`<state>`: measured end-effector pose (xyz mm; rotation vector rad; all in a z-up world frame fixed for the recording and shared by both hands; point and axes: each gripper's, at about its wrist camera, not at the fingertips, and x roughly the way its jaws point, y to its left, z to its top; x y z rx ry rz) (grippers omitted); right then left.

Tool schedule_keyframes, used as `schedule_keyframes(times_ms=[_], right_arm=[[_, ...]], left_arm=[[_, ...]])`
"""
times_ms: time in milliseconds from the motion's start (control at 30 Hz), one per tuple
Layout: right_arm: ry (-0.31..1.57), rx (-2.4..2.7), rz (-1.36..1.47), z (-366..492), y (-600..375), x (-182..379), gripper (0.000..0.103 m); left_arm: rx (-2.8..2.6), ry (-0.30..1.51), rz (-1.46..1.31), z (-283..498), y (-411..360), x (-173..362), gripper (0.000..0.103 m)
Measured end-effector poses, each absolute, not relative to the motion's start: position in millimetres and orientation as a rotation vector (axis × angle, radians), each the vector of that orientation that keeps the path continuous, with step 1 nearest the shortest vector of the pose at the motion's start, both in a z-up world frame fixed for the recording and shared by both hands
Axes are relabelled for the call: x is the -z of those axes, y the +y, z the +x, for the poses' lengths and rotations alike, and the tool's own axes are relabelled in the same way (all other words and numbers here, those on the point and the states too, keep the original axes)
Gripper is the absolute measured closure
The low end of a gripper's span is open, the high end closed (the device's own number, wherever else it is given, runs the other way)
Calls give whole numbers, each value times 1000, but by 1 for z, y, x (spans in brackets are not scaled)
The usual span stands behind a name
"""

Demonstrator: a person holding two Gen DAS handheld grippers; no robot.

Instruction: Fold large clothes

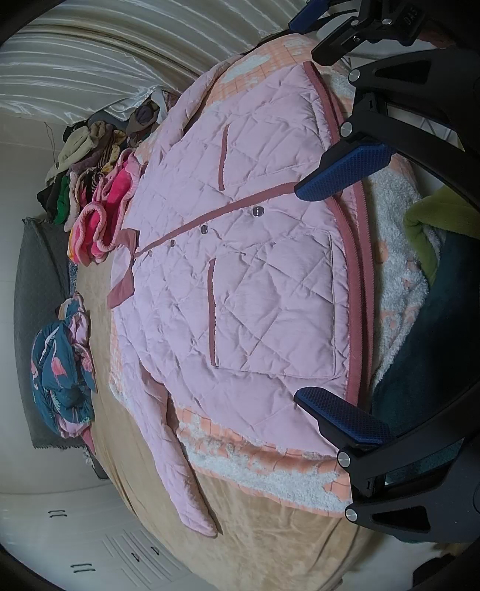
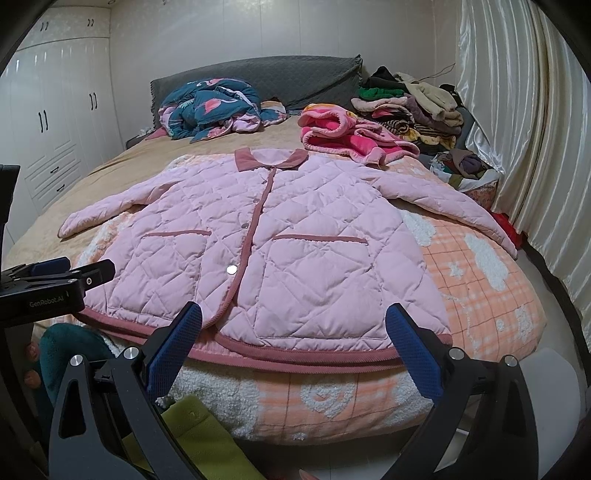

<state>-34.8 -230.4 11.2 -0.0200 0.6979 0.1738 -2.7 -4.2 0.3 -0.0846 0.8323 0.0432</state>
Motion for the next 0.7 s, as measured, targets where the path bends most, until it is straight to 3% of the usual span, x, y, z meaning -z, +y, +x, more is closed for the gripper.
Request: schedule_keyframes(times_ms=[700], right_arm=[[696,-203,-19,-30,-224,-17,4]], left_arm=[[-32,826,-80,4,-7,-8,9]])
